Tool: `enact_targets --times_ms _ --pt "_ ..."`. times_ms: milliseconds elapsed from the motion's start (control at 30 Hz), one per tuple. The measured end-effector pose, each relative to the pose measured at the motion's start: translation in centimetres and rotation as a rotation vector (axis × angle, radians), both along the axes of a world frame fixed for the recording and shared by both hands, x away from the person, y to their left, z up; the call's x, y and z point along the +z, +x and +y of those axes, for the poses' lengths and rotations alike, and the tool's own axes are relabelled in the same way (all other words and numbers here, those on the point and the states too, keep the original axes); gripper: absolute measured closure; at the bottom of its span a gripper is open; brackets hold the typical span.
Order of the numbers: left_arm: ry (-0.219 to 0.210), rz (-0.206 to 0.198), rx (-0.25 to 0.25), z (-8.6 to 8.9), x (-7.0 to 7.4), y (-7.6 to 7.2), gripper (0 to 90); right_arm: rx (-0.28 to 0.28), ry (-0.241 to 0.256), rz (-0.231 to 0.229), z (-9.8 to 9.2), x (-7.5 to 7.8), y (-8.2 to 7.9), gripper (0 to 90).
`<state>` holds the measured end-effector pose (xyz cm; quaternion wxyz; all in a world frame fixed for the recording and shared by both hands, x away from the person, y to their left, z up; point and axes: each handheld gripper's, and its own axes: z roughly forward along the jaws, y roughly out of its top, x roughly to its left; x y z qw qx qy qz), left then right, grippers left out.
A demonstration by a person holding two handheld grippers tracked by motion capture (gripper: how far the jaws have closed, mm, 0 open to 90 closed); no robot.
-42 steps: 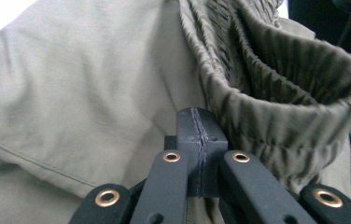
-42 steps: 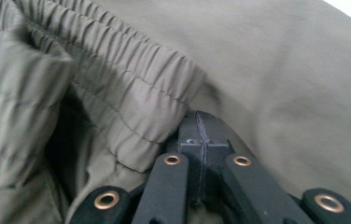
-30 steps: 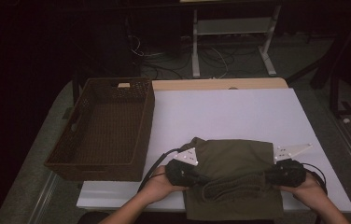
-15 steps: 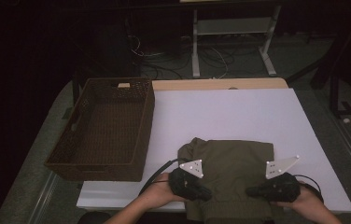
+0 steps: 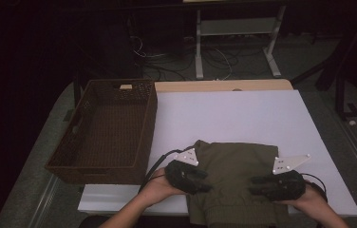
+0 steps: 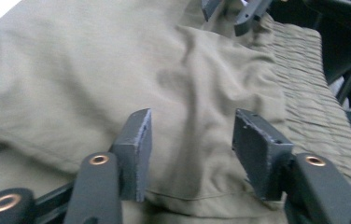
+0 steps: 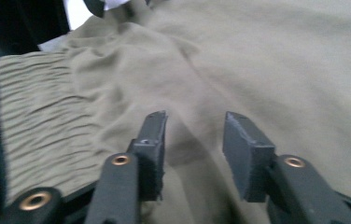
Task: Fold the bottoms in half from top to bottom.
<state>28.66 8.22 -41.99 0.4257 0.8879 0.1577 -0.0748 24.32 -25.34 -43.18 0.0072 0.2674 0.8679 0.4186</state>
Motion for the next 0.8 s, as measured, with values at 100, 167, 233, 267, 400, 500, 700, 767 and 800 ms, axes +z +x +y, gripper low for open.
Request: enact_targets --times_ms 100,167,233,267,400,500,700,767,800 --pt "-0.002 -0.011 0.039 0.4 -0.1 0.4 42.3 -0.045 -0.005 -0.002 -0.3 -0.2 0.4 50.2" --pt "-0.004 -0.017 0.071 0.6 0.0 0.7 41.2 -0.068 0.002 -0.001 -0.6 -0.3 0.8 48.3" --pt "-0.002 -0.026 0.094 0.8 0.0 0.9 39.9 -0.088 0.013 -0.003 -0.9 -0.2 1.0 46.5" --pt "-0.001 -0.026 0.107 0.8 0.0 1.1 39.2 -0.093 0.018 -0.004 -0.9 -0.2 1.1 45.7" --pt "0.010 -0.035 0.147 1.0 0.1 1.6 37.4 -0.103 0.017 -0.017 -1.0 -0.3 1.2 43.6" --pt "0.029 -0.051 0.170 1.0 0.2 2.0 37.2 -0.106 0.012 -0.027 -1.0 -0.2 1.2 42.4" --pt "0.049 -0.090 0.224 0.7 0.8 3.4 37.2 -0.120 0.006 -0.046 -1.0 -0.2 0.9 40.3" --pt "0.047 -0.099 0.241 0.6 1.1 4.0 37.1 -0.125 0.003 -0.051 -1.0 -0.2 1.0 39.6" --pt "0.050 -0.105 0.243 0.6 1.2 4.3 37.0 -0.126 0.002 -0.052 -1.0 -0.2 1.0 39.4"
